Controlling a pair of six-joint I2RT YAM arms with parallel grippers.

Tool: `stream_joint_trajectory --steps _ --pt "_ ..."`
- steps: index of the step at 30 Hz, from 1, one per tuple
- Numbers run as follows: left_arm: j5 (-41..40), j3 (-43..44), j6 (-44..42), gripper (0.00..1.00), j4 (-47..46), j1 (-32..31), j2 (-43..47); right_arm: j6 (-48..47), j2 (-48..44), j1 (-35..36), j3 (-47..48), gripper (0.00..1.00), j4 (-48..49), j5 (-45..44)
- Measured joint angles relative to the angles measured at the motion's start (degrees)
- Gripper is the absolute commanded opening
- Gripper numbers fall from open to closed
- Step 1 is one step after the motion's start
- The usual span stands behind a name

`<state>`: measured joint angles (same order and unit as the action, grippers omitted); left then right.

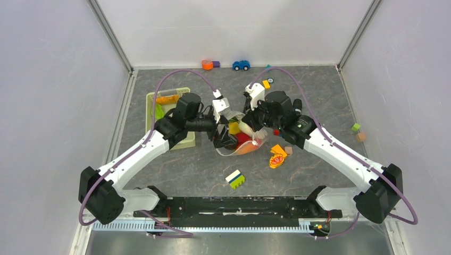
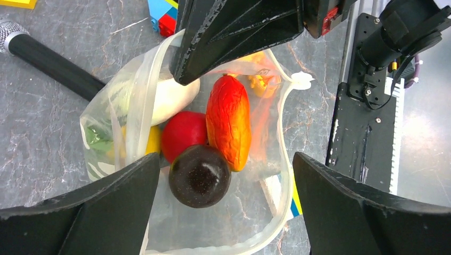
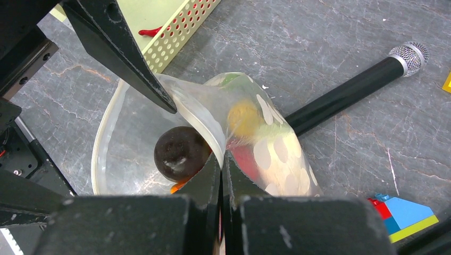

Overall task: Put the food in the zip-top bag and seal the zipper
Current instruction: Place the fake fruit in the zipper food storage bag.

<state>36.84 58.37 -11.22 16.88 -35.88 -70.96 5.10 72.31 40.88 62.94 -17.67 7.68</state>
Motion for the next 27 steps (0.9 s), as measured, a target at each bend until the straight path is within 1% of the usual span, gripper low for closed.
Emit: stream_joint_trajectory --steps 5,9,13,16,18,20,22,25,27 --pt "-1.46 -0.02 0.26 1.00 -0.33 0.00 0.70 0.00 0.00 0.00 0.00 0.00 0.00 0.00" --pt "-6.71 -1.60 2.14 1.00 -4.02 -0.15 4.37 0.00 0.00 0.00 0.00 0.00 0.02 0.00" --pt "-17.11 -4.39 5.46 1.00 -9.11 -0.22 8.92 0.00 0.00 0.00 0.00 0.00 0.02 0.02" --pt "-28.30 -4.68 8.28 1.00 -12.09 -0.11 9.46 0.00 -0.02 0.00 0.00 0.00 0.02 0.02" --pt "-34.29 -4.79 10.01 1.00 -13.51 0.57 8.94 0.00 -0.07 0.00 0.00 0.00 0.00 0.04" --pt "-38.82 -4.85 11.91 1.00 -14.80 2.23 7.89 0.00 -0.13 0.00 0.00 0.00 0.02 0.04" --pt "-41.35 -5.18 13.81 1.00 -15.87 4.63 6.82 0.00 -0.15 0.00 0.00 0.00 0.02 0.00" --pt "-42.62 -5.81 18.12 1.00 -17.00 10.43 4.90 0.00 -0.15 0.00 0.00 0.00 0.02 0.00" --pt "-41.79 -6.34 21.18 1.00 -17.49 15.21 3.69 -0.02 -0.15 0.00 0.00 0.00 0.02 0.00"
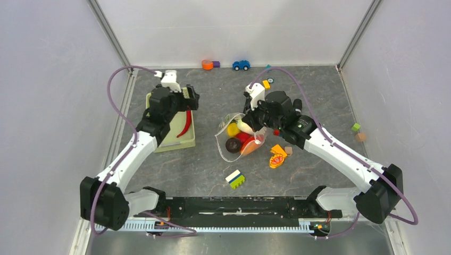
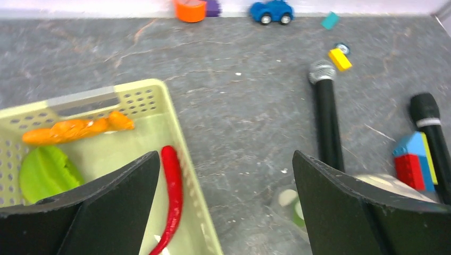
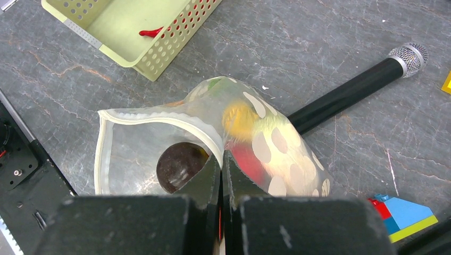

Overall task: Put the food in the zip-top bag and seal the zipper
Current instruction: Place the fake fruit in the zipper food storage bag, then pick up the fake vegetable from the bin.

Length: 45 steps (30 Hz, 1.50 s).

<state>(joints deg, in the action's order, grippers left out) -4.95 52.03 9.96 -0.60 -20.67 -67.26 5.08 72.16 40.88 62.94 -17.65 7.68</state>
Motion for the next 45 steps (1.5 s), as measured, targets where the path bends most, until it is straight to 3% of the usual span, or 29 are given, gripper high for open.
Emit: stream_joint_trajectory --steps 5,11,16,27,37,45 --pt "9.44 -2.43 2.19 1.00 -1.81 10.97 -2.25 -0.02 0.00 0.00 0.00 0.00 0.00 -0.17" --pt "15.56 -8.61 -1.22 1.00 -3.21 15.28 -3.21 -0.22 0.00 0.00 0.00 0.00 -0.02 -0.20" --pt "15.80 -9.29 -1.18 1.00 -4.26 19.37 -7.50 -0.37 0.02 0.00 0.00 0.00 -0.02 -0.17" --pt "19.15 -5.75 -0.42 0.92 -1.14 22.58 -15.52 -0.26 2.05 0.00 0.02 0.00 0.00 0.31" --pt "25.11 1.92 -0.44 0.77 5.46 22.58 -23.96 -0.15 2.05 0.00 0.02 0.00 0.02 0.42" --pt "26.51 3.13 -0.44 0.74 8.70 22.40 -26.56 0.04 2.05 0.00 0.02 0.00 0.00 0.44"
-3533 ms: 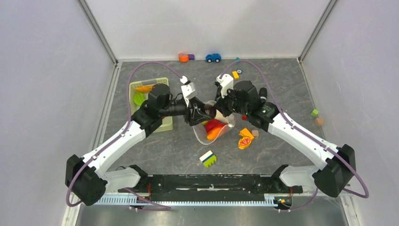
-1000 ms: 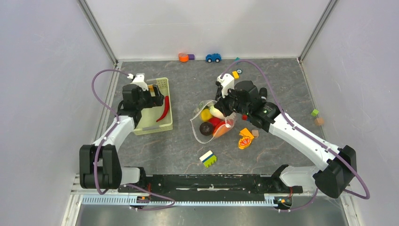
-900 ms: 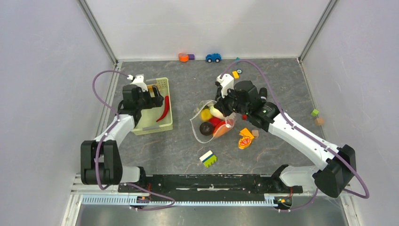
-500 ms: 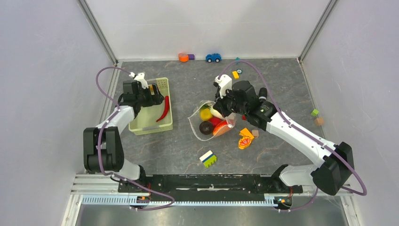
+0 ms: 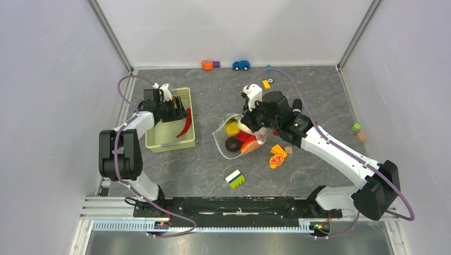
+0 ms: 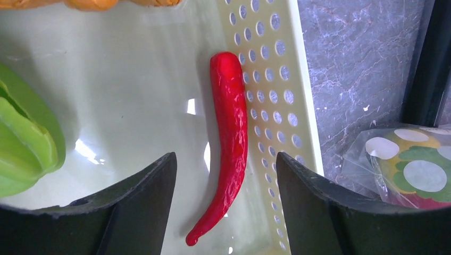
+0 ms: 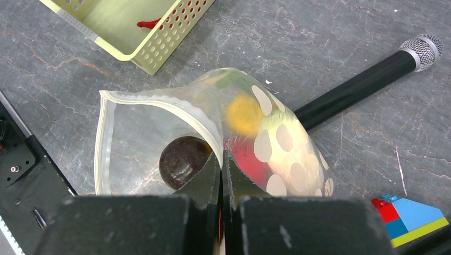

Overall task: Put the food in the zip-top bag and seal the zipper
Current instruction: Pick up the fake vegetable from the bin.

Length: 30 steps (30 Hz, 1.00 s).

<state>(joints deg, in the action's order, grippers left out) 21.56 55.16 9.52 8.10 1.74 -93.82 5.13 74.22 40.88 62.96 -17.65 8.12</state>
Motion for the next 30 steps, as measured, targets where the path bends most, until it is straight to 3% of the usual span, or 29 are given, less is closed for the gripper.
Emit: stream_joint_trajectory --steps 8,21,28,30 --pt "-0.76 3.69 -0.22 0.69 3.56 -1.70 -3.28 0.02 -0.02 0.00 0.00 0.00 0.02 -0.04" --pt "-9.70 10.25 -2.14 0.63 11.19 -7.45 -9.70 0.02 -0.02 0.00 0.00 0.00 0.00 -0.04" --pt "-13.55 12.98 -2.49 0.47 14.21 -8.61 -12.66 0.02 -0.02 0.00 0.00 0.00 0.00 -0.15" --pt "-14.01 13.22 -2.49 0.36 14.38 -8.63 -12.66 0.00 -0.02 0.00 0.00 0.00 0.02 -0.15"
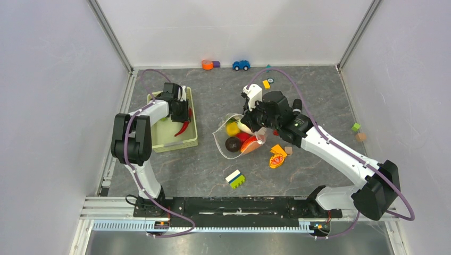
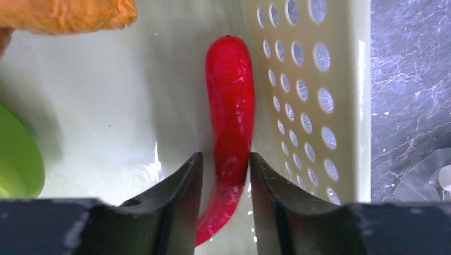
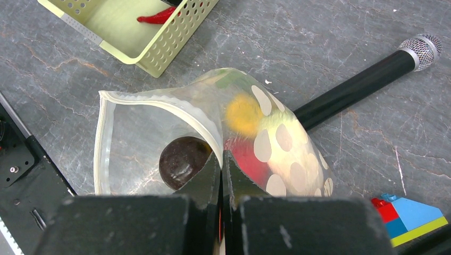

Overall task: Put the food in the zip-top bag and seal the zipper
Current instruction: Pick up the fake vegetable from the bin, then place the fake vegetable in the zipper food storage bag.

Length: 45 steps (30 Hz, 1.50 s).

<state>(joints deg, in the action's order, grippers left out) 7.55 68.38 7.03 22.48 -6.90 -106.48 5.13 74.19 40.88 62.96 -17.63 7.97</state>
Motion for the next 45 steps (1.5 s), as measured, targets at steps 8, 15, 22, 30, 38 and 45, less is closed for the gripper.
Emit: stream_joint_trajectory --steps 8,15,22,30,38,45 --pt "-0.61 0.28 0.11 0.02 0.24 0.00 -0.02 0.02 0.00 0.00 0.00 0.00 -0.02 -0.04" --pt "-1.05 -0.68 0.17 0.02 -0.85 0.00 1.25 0.00 0.00 0.00 0.00 0.00 -0.02 -0.15" --pt "-1.88 -5.57 1.40 0.02 -3.91 0.02 10.78 0.00 0.00 0.00 0.00 0.00 -0.02 -0.28" --pt "-1.07 -16.26 4.09 0.02 -12.26 0.02 33.07 0.00 0.00 0.00 0.00 0.00 0.00 -0.24" --pt "20.87 -27.39 9.55 0.02 -29.53 -0.96 54.75 0.02 0.00 0.00 0.00 0.00 -0.02 0.22" --pt "35.19 -27.41 11.93 0.02 -38.03 -12.57 54.21 0.04 0.00 0.00 0.00 0.00 0.00 1.07"
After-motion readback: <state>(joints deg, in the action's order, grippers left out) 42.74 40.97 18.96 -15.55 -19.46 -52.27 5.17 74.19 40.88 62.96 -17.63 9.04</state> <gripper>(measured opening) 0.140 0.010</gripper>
